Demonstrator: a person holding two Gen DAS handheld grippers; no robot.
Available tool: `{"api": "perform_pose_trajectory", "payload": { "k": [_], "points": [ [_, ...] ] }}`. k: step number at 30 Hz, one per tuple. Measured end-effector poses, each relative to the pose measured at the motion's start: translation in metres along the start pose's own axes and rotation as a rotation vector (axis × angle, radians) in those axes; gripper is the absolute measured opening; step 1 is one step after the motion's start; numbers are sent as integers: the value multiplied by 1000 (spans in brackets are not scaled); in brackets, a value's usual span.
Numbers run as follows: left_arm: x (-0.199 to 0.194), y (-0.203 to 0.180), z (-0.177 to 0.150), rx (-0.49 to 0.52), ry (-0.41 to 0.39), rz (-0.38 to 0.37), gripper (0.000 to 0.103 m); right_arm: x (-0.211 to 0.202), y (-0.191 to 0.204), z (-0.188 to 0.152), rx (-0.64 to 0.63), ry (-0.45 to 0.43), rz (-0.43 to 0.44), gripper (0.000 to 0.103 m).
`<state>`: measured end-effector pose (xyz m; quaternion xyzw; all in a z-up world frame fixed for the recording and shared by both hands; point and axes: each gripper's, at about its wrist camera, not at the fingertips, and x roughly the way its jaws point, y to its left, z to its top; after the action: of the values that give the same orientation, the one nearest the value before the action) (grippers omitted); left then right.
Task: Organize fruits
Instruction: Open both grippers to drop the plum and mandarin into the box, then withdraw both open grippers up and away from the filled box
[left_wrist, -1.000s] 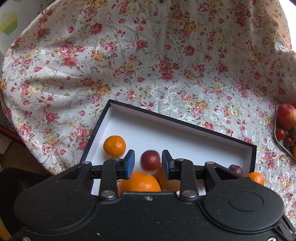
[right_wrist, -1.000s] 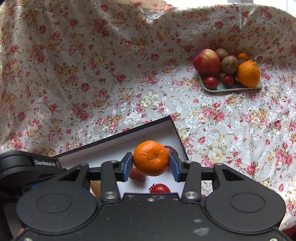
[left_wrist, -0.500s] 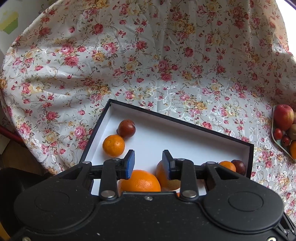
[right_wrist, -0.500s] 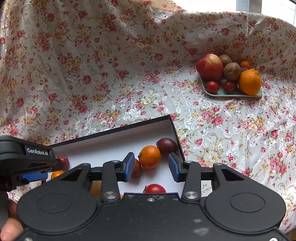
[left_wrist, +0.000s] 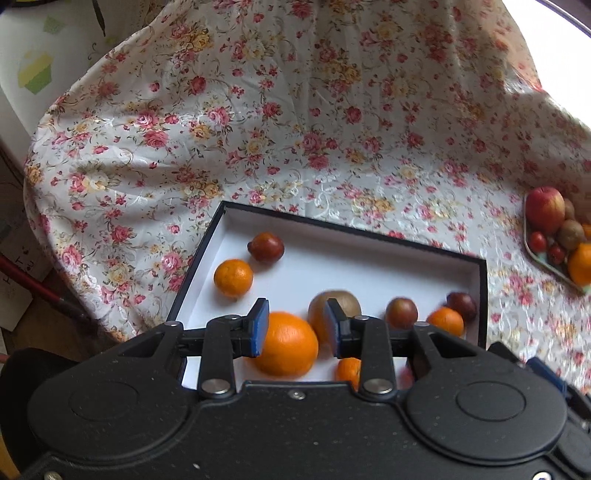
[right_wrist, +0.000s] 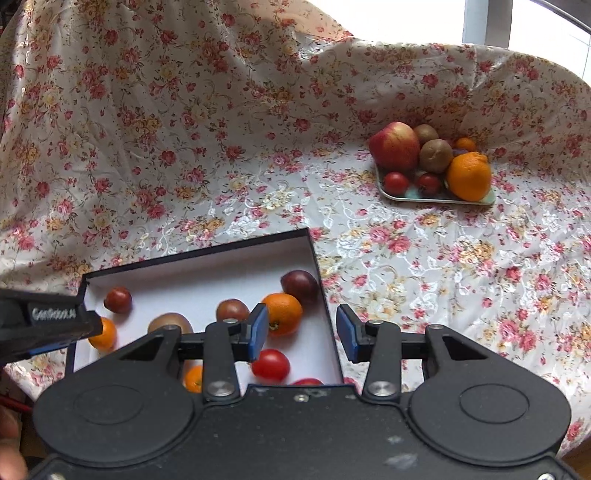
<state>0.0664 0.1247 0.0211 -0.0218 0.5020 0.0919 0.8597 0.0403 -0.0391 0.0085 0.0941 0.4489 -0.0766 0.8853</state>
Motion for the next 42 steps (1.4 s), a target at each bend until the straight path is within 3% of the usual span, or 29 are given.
{"api": "perform_pose_trajectory", "payload": {
  "k": [12,21,28,33,42],
  "points": [
    [-35,6,-60,39,-1,-1,44,-37,-18,-37,-60,-35,-15,44],
    [-60,6,-84,73,-78,11,45,-60,-30,-64,-71,-60,-1,44],
    [-65,4,-91,84,-117,-13,45,-67,-38,-67,-57,-108,-3,44],
    [-61,-6,-94,130,-129,19,45,-67,-40,-66,-64,-103,-12,44],
    [-61,-11,-96,139,-112,-14,45,-66,-43,-62,-26,-84,-9,44]
  ]
}}
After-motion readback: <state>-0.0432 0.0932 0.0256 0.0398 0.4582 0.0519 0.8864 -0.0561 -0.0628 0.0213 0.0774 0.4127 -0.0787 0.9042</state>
